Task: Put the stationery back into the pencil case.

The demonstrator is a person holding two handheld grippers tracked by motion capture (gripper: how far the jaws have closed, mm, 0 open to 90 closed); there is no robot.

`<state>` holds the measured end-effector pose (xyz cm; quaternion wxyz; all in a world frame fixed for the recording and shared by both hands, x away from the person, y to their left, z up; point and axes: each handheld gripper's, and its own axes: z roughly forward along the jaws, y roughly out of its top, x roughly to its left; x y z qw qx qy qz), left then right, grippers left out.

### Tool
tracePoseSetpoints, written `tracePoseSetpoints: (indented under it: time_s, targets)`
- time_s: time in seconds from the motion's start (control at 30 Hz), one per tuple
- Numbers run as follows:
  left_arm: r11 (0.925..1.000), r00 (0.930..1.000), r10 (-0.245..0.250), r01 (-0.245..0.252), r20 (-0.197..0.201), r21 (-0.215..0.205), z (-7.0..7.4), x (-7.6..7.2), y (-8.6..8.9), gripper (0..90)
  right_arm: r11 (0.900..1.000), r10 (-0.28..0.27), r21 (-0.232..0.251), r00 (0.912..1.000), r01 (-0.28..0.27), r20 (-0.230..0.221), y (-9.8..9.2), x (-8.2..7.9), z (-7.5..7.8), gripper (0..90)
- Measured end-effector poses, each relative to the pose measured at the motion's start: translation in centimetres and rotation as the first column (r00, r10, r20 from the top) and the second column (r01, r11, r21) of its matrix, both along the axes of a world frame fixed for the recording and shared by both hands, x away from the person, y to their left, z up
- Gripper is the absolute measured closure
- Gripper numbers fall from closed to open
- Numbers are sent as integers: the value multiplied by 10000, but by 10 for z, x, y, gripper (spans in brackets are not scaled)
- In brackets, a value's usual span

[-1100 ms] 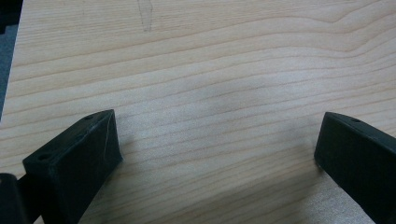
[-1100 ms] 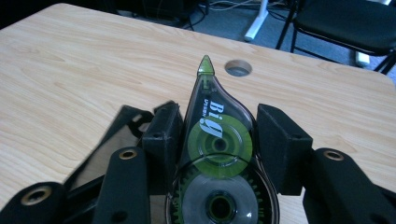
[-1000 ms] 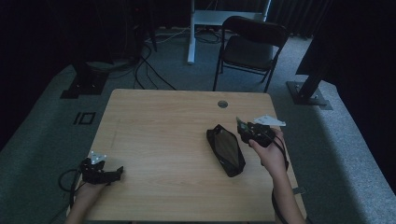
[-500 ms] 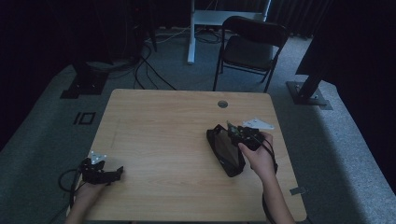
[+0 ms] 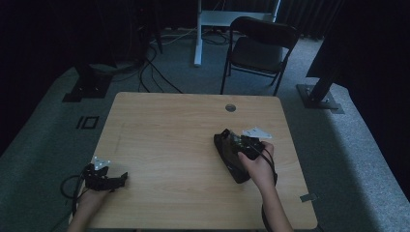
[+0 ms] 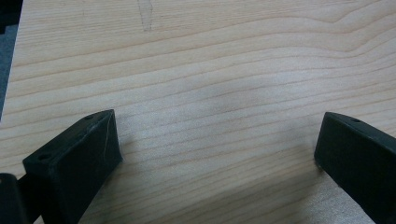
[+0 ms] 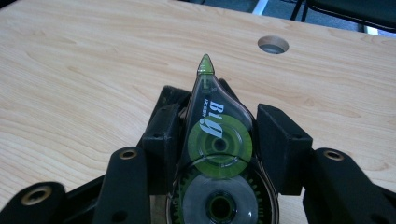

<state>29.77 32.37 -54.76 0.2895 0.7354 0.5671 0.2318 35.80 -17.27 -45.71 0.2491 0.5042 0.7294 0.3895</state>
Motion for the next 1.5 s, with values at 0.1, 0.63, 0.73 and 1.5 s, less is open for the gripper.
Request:
tracePoseSetpoints:
  time_s: [0.1,0.63,0.73,1.5]
  targets:
    - [10000,10000,-7,7,-7,5,0,0,0,4,9999,-93,-59,9998,93,-147,3,1,-5,506]
    - [10000,10000,-1,1,-2,-4,0,0,0,4,9995,-49,-331,9939,13,-1100,12,10,-24,506]
    - [10000,10000,-11,11,-11,8,0,0,0,4,9993,-130,-351,9919,87,-1263,12,13,-27,506]
    - [10000,10000,-11,11,-9,7,0,0,0,4,9970,-365,-743,9787,219,-2022,18,25,-34,506]
